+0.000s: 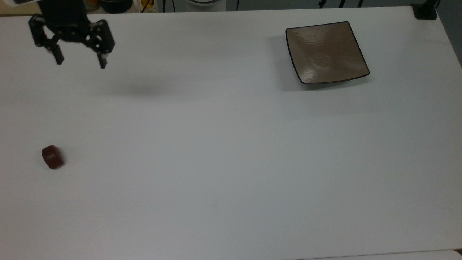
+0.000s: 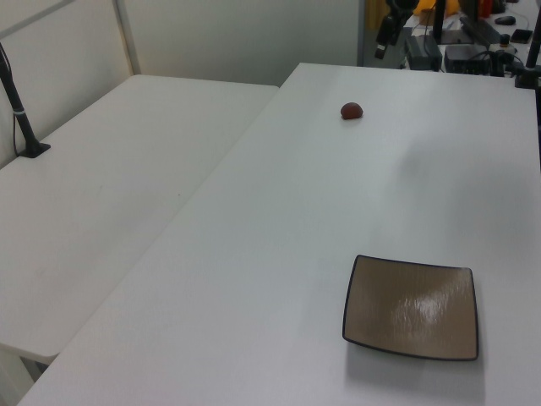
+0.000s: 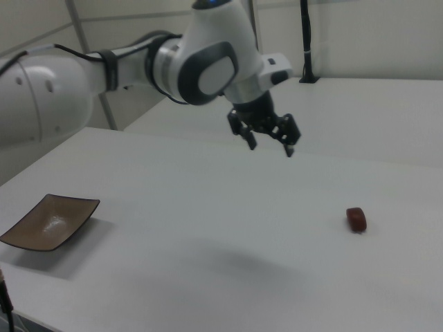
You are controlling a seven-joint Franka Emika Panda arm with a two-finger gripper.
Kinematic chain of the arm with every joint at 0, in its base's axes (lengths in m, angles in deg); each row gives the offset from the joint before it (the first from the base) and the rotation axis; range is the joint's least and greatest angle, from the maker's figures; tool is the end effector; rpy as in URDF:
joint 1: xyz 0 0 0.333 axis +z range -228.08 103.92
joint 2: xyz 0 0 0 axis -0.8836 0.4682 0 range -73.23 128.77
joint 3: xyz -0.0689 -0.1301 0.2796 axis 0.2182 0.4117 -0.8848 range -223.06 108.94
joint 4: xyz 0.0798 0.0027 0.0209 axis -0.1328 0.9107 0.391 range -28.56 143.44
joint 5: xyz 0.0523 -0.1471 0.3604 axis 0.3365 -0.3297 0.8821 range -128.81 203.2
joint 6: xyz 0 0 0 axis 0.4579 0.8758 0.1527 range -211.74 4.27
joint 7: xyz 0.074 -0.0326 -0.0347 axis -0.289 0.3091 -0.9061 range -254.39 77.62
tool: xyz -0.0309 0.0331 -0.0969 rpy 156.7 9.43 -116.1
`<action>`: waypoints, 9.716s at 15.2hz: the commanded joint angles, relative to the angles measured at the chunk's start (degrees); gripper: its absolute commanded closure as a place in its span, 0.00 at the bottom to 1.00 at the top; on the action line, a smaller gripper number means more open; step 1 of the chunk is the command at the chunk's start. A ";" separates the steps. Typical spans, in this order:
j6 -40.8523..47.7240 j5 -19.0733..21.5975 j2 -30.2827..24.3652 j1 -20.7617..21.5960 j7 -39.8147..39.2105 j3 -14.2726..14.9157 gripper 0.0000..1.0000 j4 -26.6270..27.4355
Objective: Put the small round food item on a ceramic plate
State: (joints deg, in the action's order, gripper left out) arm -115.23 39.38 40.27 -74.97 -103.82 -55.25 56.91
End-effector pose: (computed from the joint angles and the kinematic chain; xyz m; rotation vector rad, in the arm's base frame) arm 0.6360 -0.1627 0.5472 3.0631 0.0020 0.4414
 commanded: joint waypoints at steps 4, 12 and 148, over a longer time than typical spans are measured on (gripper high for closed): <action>-10.60 0.54 9.19 -3.89 -10.38 -0.32 0.00 -6.32; -11.05 0.71 22.91 -6.01 -21.82 -0.32 0.00 -17.66; 22.71 1.06 -17.52 16.40 15.65 -3.13 0.00 6.33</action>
State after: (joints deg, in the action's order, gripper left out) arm -90.88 39.34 21.61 -58.45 -77.95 -59.06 62.89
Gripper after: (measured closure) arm 0.000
